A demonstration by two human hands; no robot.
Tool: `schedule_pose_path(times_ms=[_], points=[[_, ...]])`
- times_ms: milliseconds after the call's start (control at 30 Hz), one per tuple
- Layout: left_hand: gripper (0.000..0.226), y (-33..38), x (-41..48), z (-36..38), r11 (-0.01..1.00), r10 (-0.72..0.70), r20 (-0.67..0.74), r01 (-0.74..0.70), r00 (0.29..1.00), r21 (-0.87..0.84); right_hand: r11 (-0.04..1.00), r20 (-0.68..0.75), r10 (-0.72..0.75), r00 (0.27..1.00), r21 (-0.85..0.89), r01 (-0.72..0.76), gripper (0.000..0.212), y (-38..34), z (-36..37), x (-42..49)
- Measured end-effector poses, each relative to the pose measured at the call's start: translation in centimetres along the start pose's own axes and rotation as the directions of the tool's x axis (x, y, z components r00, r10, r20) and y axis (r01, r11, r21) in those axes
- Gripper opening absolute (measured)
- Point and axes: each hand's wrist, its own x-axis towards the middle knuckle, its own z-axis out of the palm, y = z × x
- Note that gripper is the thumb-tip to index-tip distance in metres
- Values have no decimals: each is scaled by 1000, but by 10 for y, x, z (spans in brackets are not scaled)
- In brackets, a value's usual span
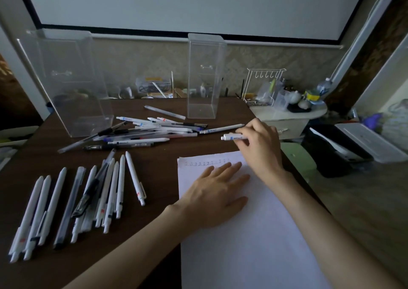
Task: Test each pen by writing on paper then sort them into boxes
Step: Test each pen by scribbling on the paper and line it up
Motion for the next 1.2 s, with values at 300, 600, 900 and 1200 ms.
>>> schedule_pose_path(times_ms=[300,600,900,1200], points=[[65,0,-2,6,1000,-12,2,12,1000,-25,782,-124,410,903,557,-279,51,-13,-20,-8],[65,-1,-1,10,1000,-18,3,18,1000,-25,390,388,397,832,749,-535,19,-14,-8,-10],[65,-2,0,12,999,-20,-26,20,999,-26,562,393,453,800,571,-599,38,-11,0,-10],[65,-1,-1,10,999,-20,-31,19,999,-42,652,427,372,824,512,-560,31,-9,3,-14]])
